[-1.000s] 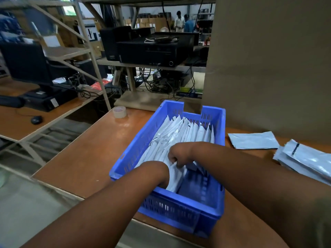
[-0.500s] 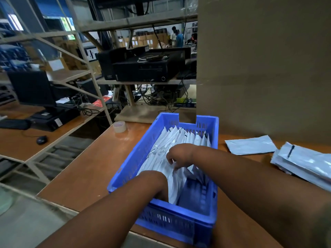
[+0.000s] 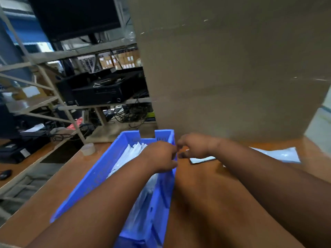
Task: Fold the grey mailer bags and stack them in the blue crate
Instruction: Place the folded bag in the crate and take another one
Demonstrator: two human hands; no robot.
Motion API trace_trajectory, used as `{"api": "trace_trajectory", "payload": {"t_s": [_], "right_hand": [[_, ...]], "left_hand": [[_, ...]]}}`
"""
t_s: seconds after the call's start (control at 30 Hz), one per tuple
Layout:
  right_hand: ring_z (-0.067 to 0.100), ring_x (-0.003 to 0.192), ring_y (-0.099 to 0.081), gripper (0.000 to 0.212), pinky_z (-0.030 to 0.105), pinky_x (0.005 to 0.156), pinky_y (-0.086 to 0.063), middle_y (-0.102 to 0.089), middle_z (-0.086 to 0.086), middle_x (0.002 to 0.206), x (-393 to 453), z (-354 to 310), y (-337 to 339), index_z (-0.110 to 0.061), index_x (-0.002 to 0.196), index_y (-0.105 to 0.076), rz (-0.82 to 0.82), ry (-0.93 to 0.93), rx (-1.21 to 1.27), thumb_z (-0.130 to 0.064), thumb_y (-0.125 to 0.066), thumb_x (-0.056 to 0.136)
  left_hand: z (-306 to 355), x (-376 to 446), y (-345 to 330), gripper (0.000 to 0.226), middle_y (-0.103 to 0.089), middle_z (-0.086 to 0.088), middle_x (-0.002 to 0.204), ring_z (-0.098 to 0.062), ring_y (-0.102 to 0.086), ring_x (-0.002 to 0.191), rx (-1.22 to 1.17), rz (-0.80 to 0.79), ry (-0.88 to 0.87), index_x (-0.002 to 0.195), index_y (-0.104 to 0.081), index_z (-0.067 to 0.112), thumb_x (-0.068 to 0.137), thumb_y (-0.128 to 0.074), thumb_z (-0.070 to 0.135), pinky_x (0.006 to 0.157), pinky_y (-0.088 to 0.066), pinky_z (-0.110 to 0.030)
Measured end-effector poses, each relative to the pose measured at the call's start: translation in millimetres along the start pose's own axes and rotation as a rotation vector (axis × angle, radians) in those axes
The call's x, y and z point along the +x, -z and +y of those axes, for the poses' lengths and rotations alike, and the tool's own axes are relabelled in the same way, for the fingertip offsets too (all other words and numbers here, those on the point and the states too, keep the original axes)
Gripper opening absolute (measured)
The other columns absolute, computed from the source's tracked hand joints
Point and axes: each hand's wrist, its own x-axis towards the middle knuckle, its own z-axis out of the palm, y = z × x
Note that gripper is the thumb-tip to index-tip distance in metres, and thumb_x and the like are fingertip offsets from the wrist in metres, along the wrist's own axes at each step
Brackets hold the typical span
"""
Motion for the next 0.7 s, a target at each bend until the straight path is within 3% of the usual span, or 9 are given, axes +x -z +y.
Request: {"api": "trace_trajectory", "payload": {"t_s": [0.17,0.3,0.43,0.57,0.7], "right_hand": [[0.021,0.119,-0.061,0.035,0.032,0.094,-0.047,-0.065,-0.002,0.133,-93,99,-10,-0.029,0.13,-0.069,-0.008,-0.169,0.057,-0.044,-0.069,0.099],[0.016,0.106,-0.061,0.032,0.029,0.082,-0.042,-0.064,-0.006,0.124,-163,175,-36,-0.034,0.125,-0.07,-0.002,-0.321,0.062,-0.048,-0.067,0.096],[0.023,0.114,-0.06,0.034,0.038,0.093,-0.052,-0.06,-0.003,0.118,-218,236,-70,-0.035,0.12,-0.068,0.042,-0.471,0.028,-0.054,-0.067,0.091],[0.024,0.111,-0.057,0.058,0.039,0.084,-0.05,-0.053,-0.003,0.118,-246,259,-106,-0.036,0.123,-0.059,0.065,-0.438,-0.01,-0.073,-0.067,0.079],[0.031,0.131,-0.052,0.07,0.043,0.104,-0.043,-0.048,0.007,0.149,-249,278,-144,-0.031,0.146,-0.046,0.12,-0.414,-0.007,-0.055,-0.073,0.085]], "left_hand": [[100,59,-13,0.026,-0.072,0.0,0.106,-0.024,-0.067,0.101,0.003,-0.034,-0.105,0.102,-0.073,0.026,0.087,-0.07,0.048,0.076,-0.049,-0.033],[178,100,-30,0.024,-0.069,0.001,0.103,-0.021,-0.062,0.101,-0.013,-0.111,-0.161,0.102,-0.072,0.025,0.09,-0.068,0.045,0.072,-0.038,-0.031],[235,142,-60,0.034,-0.067,0.002,0.118,-0.02,-0.06,0.113,-0.073,-0.147,-0.199,0.117,-0.069,0.026,0.09,-0.071,0.046,0.088,-0.049,-0.034],[277,179,-95,0.057,-0.054,0.0,0.137,-0.027,-0.051,0.128,0.029,-0.127,-0.219,0.134,-0.054,0.03,0.084,-0.075,0.049,0.101,-0.05,-0.047],[295,205,-124,0.1,-0.022,-0.005,0.169,-0.032,-0.029,0.151,0.225,-0.135,-0.171,0.162,-0.021,0.032,0.082,-0.079,0.048,0.115,-0.037,-0.055]]}}
